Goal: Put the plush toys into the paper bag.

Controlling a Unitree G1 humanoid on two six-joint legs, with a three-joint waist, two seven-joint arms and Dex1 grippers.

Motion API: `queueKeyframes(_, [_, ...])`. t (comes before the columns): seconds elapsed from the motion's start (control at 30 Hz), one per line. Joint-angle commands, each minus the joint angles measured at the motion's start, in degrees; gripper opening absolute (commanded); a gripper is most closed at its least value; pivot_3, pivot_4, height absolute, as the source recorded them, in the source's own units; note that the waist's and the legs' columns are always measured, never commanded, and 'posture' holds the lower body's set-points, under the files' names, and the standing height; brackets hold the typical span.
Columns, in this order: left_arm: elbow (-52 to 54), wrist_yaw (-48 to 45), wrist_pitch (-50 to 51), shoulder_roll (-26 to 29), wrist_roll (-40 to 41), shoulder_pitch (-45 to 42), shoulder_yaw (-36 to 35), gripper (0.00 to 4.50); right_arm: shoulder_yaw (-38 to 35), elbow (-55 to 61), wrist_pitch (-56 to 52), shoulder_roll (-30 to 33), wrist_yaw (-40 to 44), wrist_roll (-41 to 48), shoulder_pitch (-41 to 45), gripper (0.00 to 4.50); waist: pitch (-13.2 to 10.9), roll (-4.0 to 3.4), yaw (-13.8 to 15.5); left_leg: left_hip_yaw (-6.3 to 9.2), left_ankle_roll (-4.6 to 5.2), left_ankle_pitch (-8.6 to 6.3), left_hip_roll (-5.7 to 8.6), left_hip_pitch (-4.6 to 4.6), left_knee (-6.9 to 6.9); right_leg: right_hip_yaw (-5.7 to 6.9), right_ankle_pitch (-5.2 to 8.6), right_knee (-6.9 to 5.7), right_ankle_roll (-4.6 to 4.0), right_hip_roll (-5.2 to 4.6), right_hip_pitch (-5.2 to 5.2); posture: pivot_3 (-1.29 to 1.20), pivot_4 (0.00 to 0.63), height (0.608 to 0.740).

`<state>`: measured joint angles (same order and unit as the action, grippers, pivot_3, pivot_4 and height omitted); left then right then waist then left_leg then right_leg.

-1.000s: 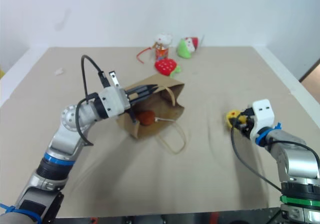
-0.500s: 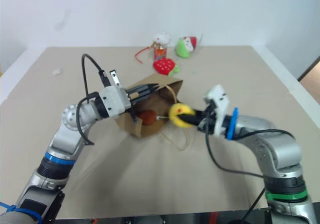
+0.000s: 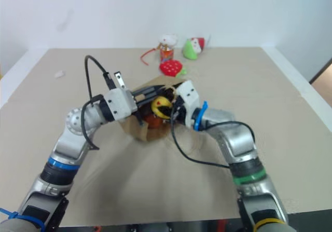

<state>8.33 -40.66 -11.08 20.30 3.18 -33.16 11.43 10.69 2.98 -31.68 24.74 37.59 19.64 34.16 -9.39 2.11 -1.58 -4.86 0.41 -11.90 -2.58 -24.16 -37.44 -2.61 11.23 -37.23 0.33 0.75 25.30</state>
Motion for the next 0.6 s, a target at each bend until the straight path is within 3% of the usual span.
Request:
queueKeyframes(0.03, [1.83, 0.69, -0.56, -0.18, 0.08, -0.75, -0.51, 0.00, -1.99, -1.51, 3.66, -2.31, 0.35, -0.06, 0.43, 1.70, 0.00, 0.00, 0.02, 0.00, 0.01, -0.01, 0.00, 0.00, 0.00, 0.00, 0.01, 0.00, 0.00, 0.00, 0.00, 0.00, 0.150, 0.740])
queueKeyframes(0.1, [1.92, 0.68, -0.60, -0.04, 0.00, -0.58, -0.57, 0.00, -2.22, -0.57, 4.01, -2.08, 1.59, 0.32, 0.01, 2.14, 0.00, 0.00, 0.01, -0.02, 0.02, -0.01, -0.01, 0.00, 0.00, -0.02, 0.00, 0.00, 0.00, 0.00, 0.01, 0.00, 0.150, 0.740])
queueKeyframes(0.13, [2.00, 0.63, -0.64, 0.03, -0.05, -0.46, -0.55, 0.00, -2.51, 0.46, 3.88, -1.67, 2.09, 0.50, -0.34, 2.79, 0.00, 0.00, 0.02, 0.00, 0.02, -0.01, -0.02, 0.00, 0.00, -0.01, 0.00, 0.00, 0.00, 0.01, 0.01, 0.00, 0.150, 0.740])
queueKeyframes(0.2, [2.13, 0.61, -0.67, 0.06, -0.12, -0.30, -0.49, 0.00, -3.72, 2.49, 3.14, -0.77, 2.87, 1.44, -1.26, 3.23, 0.00, 0.00, 0.08, 0.01, 0.02, -0.01, -0.03, 0.01, -0.01, 0.02, -0.01, -0.01, 0.01, 0.01, 0.00, 0.00, 0.150, 0.740])
queueKeyframes(0.23, [2.13, 0.62, -0.67, 0.04, -0.13, -0.31, -0.48, 0.00, -4.39, 3.32, 2.68, -0.23, 3.28, 1.94, -1.73, 3.82, 0.00, 0.00, 0.12, 0.01, 0.02, -0.01, -0.02, 0.01, -0.01, 0.02, -0.01, -0.01, 0.01, 0.00, 0.00, 0.00, 0.150, 0.740])
queueKeyframes(0.3, [2.16, 0.66, -0.70, 0.01, -0.15, -0.30, -0.45, 0.00, -5.54, 5.48, 1.47, 1.84, 4.68, 2.85, -3.04, 4.41, 0.00, 0.00, 0.20, -0.02, 0.02, -0.01, -0.02, 0.01, -0.01, 0.00, -0.02, -0.01, 0.02, 0.00, 0.00, 0.00, 0.150, 0.740])
queueKeyframes(0.6, [1.89, 0.38, -1.40, 0.27, -0.01, 0.31, -0.51, 0.00, -11.41, 12.95, -4.85, 10.68, 8.15, 7.76, -7.88, 4.41, 0.00, 0.00, 0.21, 0.01, 0.02, -0.01, -0.02, 0.03, -0.01, 0.00, 0.00, -0.01, 0.00, 0.00, -0.01, 0.00, 0.150, 0.740])
